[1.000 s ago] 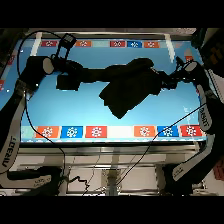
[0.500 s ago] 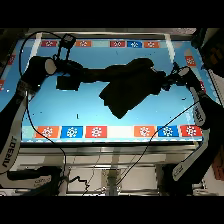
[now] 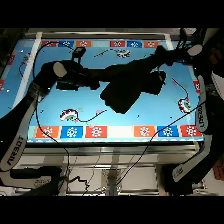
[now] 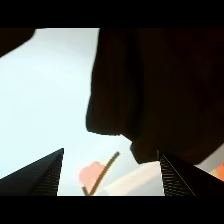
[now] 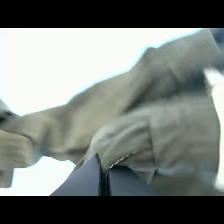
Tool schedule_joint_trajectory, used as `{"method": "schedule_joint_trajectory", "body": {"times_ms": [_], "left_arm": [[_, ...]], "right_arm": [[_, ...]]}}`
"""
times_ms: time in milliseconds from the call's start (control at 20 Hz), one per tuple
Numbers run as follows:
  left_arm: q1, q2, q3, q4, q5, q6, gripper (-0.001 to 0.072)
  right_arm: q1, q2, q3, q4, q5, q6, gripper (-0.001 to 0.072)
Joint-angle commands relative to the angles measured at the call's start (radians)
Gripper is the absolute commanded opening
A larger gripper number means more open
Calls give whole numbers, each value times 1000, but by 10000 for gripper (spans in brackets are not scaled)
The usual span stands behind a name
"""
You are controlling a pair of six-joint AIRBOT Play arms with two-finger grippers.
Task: Fold the clothes and pants, and hang the long-sleeved shirts on hangers.
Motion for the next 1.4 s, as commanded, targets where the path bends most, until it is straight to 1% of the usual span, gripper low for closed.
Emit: {"method": "schedule_joint_trajectory", "body": {"times_ms": [0,100,150,250,300,350,400,450,550,600,650,700,800,850,1050,1200,1300,1350], "left_arm": [[-83,-2,-5,-71,-23,-3,615],[-143,-2,-5,-134,-55,-4,615],[-175,-2,-5,-170,-75,-4,615],[-254,-2,-10,-225,-92,-5,616],[-301,-6,-18,-235,-57,-14,616],[-348,-18,-19,-234,6,-27,617],[-394,-38,-19,-234,111,-50,617],[-435,-62,-19,-235,240,-87,617],[-506,-122,-19,-235,539,-192,617],[-535,-159,-18,-235,678,-229,617],[-556,-197,-13,-240,772,-247,617],[-567,-241,1,-261,824,-264,617],[-566,-339,62,-315,822,-300,617],[-559,-381,97,-333,822,-299,618],[-500,-523,259,-335,834,-316,618],[-402,-564,288,-335,780,-441,617],[-337,-570,289,-336,753,-530,618],[-312,-570,290,-336,743,-550,618]], "right_arm": [[19,101,71,-18,-107,-6,25],[26,146,71,-37,-209,-5,24],[31,158,71,-42,-233,-5,24],[39,164,71,-53,-235,-5,25],[45,164,69,-59,-234,-5,25],[50,164,68,-71,-233,-5,25],[57,164,68,-79,-234,-5,25],[57,164,68,-77,-235,-5,25],[57,164,68,-76,-225,-5,25],[57,164,68,-76,-215,-5,26],[57,164,68,-76,-209,-5,26],[57,164,68,-74,-208,-5,26],[57,166,68,-56,-196,-5,25],[57,168,68,-51,-179,-5,25],[64,181,68,-57,-127,-7,25],[61,187,68,-58,-132,-34,25],[63,190,68,-50,-131,-33,25],[65,194,68,-40,-132,-33,25]]}}
